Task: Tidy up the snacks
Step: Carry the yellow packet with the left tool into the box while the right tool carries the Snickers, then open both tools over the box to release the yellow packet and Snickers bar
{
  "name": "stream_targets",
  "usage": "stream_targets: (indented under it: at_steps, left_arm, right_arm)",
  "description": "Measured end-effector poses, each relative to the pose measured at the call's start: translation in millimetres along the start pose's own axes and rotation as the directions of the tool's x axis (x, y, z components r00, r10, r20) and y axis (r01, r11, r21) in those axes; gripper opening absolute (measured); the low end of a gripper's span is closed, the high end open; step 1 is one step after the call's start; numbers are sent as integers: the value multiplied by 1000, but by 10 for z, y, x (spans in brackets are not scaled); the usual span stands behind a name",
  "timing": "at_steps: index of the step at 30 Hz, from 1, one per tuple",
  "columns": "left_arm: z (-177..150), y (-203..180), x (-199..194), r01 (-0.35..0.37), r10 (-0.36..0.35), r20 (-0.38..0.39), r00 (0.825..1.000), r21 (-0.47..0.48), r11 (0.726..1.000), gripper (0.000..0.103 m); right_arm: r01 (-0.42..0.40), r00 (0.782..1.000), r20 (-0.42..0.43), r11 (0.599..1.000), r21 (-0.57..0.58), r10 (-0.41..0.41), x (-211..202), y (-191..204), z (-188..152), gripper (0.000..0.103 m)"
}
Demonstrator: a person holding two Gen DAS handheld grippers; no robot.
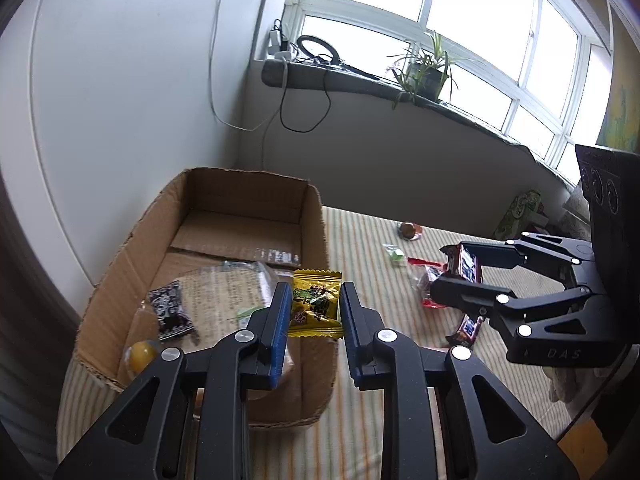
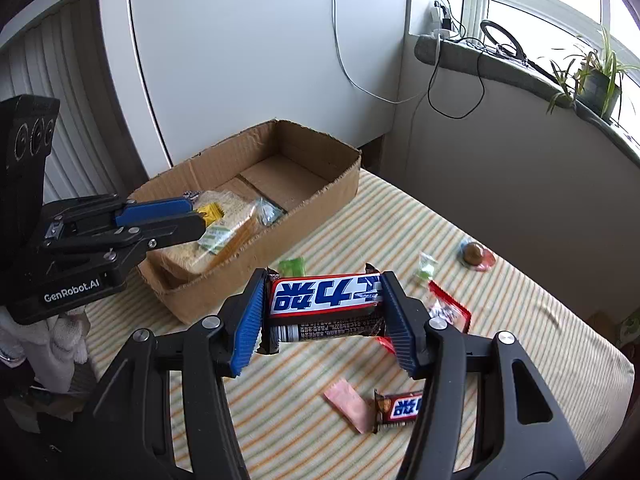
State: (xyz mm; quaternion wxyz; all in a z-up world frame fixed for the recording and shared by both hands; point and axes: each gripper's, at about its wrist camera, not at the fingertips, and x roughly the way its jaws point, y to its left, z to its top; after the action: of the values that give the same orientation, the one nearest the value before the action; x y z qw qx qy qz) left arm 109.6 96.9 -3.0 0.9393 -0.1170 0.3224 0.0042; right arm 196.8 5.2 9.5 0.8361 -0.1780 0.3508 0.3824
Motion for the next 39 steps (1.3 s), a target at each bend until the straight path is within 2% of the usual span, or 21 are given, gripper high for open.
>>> stream_targets:
  at_steps: [13,24,32,37,38,39]
  left_arm:
    - [-11,459,-97,-40,40,7,999,-47,998,23]
    - [-24,577,-11,-53,52,-13,999,-43,998,23]
    - [-19,606,2,-53,52,-11,999,-47,997,23]
    - [-27,602,11,-57,56,-15,998,-46,997,24]
    - [-27,604,13,-62,61,-18,998,-47,997,26]
    - [-25,612,14,-67,66,-20,998,-53,996,35]
  right_arm:
    - [-38,999,-24,997,-63,36,617,463,627,58]
    - [-67,995,-69,997,-22,66,1152,486,840,59]
    - [-64,994,-93,998,-16,62,1357,457,894,60]
    - [-41,996,-80,998,-40,38,1342,501,912,75]
    - [-37,997,-75,998,-42,34,1325,507,917,81]
    - [-32,997,-69,999,-44,29,1310,511,920,83]
